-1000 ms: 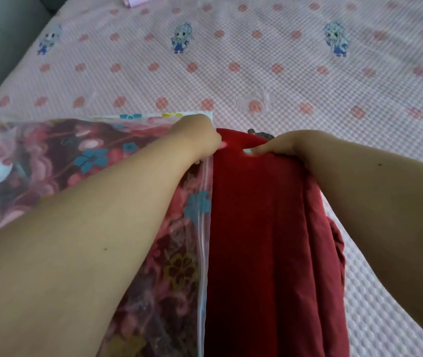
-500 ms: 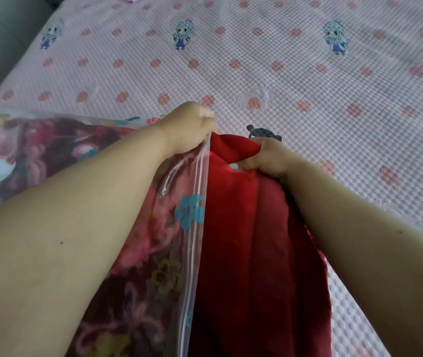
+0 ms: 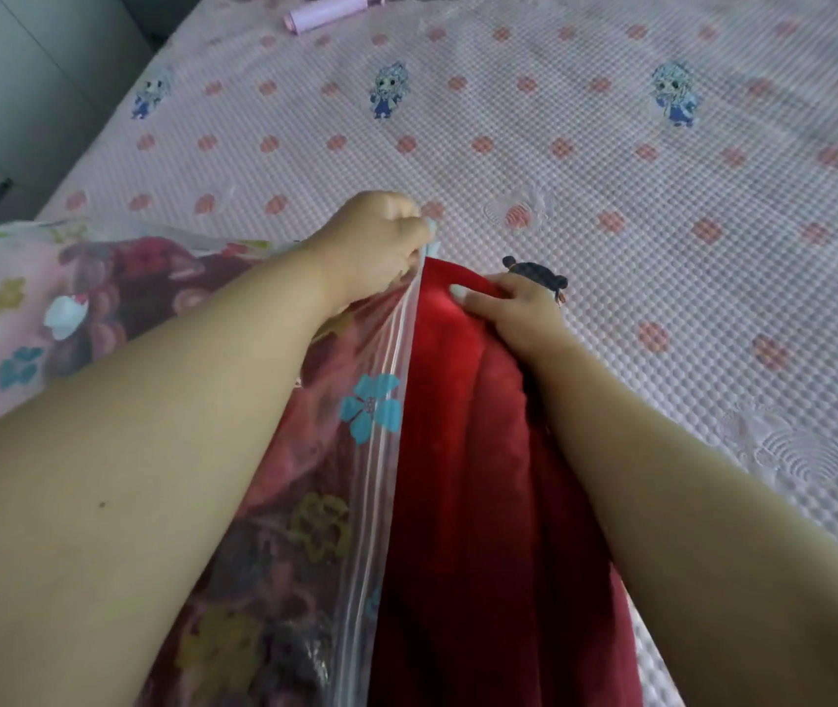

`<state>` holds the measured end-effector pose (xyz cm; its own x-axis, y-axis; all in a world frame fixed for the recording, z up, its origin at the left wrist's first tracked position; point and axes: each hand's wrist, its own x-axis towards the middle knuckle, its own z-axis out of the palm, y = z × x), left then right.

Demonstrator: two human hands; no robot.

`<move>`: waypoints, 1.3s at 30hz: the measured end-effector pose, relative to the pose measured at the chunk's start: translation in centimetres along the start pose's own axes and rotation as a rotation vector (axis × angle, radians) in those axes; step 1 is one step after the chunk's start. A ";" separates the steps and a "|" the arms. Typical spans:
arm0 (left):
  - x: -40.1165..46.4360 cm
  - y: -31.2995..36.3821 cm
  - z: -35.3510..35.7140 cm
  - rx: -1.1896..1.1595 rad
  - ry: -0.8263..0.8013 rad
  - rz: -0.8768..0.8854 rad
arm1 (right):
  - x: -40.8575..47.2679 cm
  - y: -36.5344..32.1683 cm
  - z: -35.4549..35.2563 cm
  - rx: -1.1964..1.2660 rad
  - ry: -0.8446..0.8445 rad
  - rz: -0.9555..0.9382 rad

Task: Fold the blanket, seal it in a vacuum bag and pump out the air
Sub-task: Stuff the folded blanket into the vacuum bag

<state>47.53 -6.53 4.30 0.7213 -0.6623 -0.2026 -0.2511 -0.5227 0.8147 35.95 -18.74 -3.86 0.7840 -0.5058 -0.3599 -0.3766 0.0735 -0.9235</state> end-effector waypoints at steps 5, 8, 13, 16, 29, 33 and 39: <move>-3.1 -0.5 2.3 0.204 0.135 -0.024 | -5.7 0.5 -2.2 -0.016 0.004 -0.156; -7.3 -0.5 3.8 0.291 0.222 -0.074 | -9.8 1.4 -1.4 -0.440 -0.008 -0.259; -17.4 -0.4 6.3 0.278 0.419 -0.135 | -15.9 3.5 0.3 -0.658 0.102 -0.201; -23.3 -0.5 8.0 0.328 0.589 -0.266 | -18.4 4.0 0.7 -0.635 0.131 -0.116; -40.4 -9.3 14.4 -0.033 1.154 -0.818 | -35.5 7.4 5.9 -0.167 -0.295 0.072; -42.5 -11.5 15.5 -0.145 1.148 -0.940 | -36.4 9.6 7.5 -0.064 -0.332 0.618; -44.0 -12.5 17.3 -0.534 1.160 -1.139 | -37.9 13.8 8.4 0.303 -0.223 0.998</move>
<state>7.78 19.89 -6.37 0.4858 0.7229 -0.4913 0.7365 -0.0359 0.6755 5.18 8.67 -4.03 0.2732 0.0678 -0.9596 -0.7836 0.5942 -0.1811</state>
